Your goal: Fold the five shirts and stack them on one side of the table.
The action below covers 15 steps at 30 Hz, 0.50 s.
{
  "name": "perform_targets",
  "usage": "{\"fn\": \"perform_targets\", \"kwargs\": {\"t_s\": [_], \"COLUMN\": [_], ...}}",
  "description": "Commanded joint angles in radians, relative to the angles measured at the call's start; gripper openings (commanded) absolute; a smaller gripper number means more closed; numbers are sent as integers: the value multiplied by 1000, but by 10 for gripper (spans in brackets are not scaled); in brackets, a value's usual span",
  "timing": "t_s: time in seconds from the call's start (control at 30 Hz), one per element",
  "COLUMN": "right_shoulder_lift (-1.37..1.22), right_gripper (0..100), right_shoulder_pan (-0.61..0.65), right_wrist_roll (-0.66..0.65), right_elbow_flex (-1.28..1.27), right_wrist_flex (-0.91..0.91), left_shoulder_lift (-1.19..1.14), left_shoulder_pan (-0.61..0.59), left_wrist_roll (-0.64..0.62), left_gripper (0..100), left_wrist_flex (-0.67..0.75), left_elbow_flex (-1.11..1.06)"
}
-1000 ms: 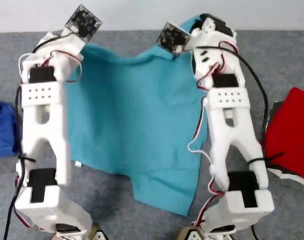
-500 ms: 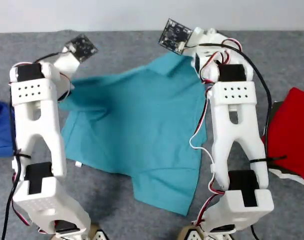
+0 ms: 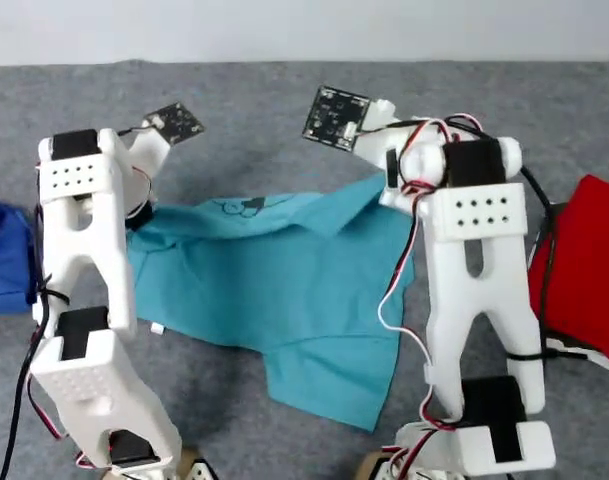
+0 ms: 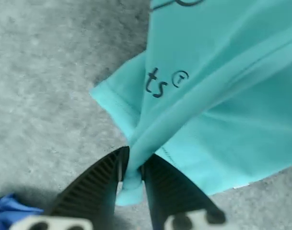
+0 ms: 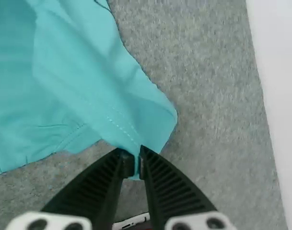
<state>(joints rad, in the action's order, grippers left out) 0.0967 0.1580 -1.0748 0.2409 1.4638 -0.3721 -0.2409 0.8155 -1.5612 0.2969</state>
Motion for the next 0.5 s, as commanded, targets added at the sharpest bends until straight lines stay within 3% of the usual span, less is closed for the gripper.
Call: {"fn": "perform_targets", "kwargs": {"t_s": [0.0, 0.17, 0.47], "right_shoulder_lift": [87, 197, 249], "right_gripper": [11, 11, 11], "right_shoulder_pan": [2, 1, -94], "right_wrist_roll": [23, 91, 89], "right_elbow_flex": [64, 98, 262], "right_wrist_flex": [-5, -150, -498], "left_shoulder_lift": [35, 140, 331], "left_shoulder_pan": [-6, 0, 46], "left_wrist_roll": [-84, -173, -176], "left_gripper": [5, 5, 5], "left_wrist_flex": [-12, -54, -114], "left_elbow_flex": [122, 346, 650]}}
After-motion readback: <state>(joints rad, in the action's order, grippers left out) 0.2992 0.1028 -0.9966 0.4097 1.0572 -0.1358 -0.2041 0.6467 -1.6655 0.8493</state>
